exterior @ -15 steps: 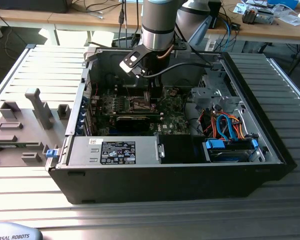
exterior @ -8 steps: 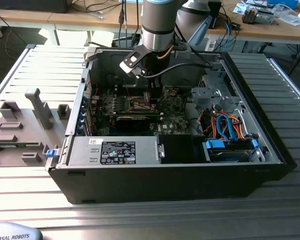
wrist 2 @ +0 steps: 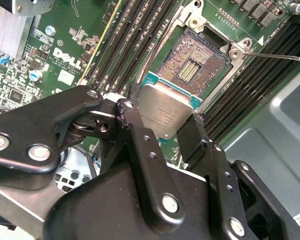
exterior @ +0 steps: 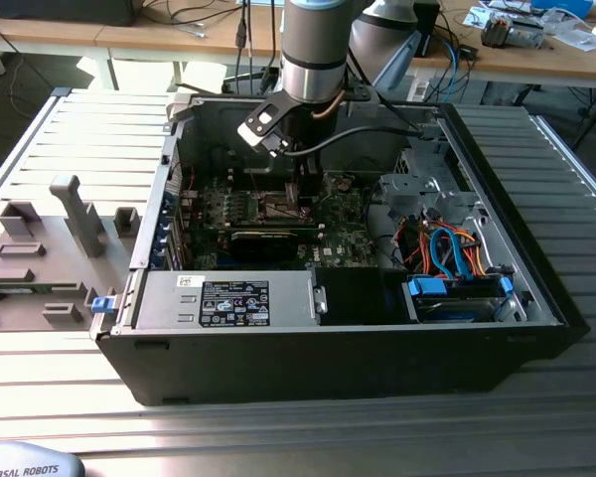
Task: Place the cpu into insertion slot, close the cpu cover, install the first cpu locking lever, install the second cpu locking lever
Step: 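Place the cpu into insertion slot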
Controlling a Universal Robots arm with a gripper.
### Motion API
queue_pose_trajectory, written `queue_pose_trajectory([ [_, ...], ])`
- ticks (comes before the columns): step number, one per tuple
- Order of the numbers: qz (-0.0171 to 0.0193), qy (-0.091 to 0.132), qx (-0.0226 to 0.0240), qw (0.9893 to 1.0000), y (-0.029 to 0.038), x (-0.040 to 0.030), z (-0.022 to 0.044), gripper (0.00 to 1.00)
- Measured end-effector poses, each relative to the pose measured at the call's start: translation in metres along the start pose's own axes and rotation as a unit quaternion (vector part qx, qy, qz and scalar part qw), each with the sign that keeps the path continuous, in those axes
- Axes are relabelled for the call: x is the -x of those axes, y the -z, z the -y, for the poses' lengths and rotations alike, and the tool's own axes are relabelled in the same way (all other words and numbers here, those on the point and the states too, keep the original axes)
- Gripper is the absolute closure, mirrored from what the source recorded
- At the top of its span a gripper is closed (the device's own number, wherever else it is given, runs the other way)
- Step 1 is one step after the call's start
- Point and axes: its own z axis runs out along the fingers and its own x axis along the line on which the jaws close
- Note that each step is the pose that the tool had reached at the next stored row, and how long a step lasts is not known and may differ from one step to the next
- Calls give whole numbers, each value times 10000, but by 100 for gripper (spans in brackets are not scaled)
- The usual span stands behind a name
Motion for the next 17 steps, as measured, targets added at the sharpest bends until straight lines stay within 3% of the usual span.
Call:
queue_pose_trajectory([
  [17,1,0,0,10000,-33,0,1,46],
])
